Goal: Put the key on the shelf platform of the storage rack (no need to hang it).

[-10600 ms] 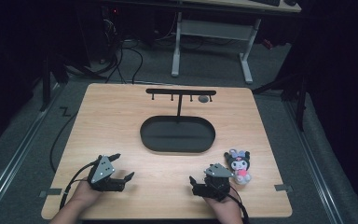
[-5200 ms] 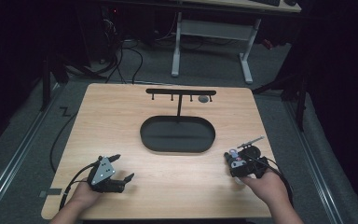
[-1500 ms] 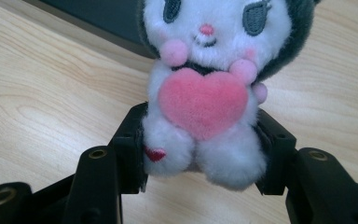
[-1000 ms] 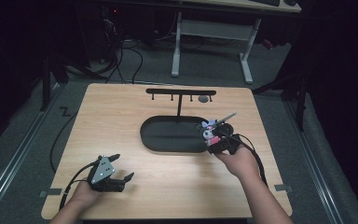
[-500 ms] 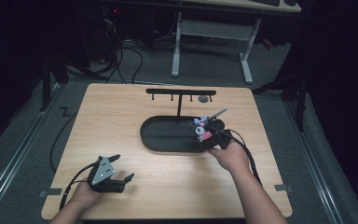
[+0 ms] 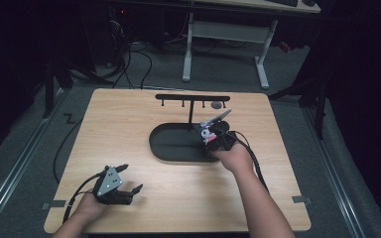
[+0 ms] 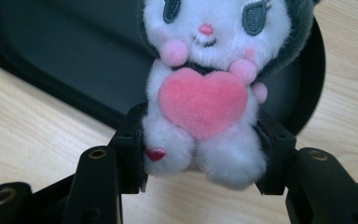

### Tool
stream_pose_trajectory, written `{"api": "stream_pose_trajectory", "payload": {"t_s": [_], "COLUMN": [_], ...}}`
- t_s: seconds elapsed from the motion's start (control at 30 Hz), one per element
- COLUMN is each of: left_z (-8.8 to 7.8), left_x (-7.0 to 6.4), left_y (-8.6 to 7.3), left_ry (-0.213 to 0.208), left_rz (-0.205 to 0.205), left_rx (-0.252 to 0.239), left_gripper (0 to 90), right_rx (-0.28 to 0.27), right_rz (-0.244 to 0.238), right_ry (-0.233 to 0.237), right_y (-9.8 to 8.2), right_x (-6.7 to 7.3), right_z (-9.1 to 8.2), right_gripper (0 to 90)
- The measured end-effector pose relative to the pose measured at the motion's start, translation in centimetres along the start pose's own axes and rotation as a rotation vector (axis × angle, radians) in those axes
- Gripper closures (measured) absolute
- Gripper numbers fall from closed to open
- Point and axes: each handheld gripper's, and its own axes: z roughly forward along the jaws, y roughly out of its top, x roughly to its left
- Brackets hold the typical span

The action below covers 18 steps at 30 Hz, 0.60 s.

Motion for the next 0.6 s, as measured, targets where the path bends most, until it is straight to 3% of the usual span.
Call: {"api": "stream_pose_trajectory", "payload": {"t_s": [0.4,0.6], "left_z": [-0.1,-0.1], "left_x": [0.1,0.1], "left_y": [0.0,0.0], "left_ry": [0.000,0.000], "left_rz": [-0.007,-0.008], "left_rx": [-0.005,-0.006], "left_gripper": [15.4,15.4], "right_rx": [0.013,0.051], "right_rz": [0.031,0.027], "right_ry": [0.009,-0.001], "right_y": [1.3,1.0], "right_x": [-0.4,-0.4], "right_z": [2.3,2.9], "right_gripper": [47.4,47.3]}}
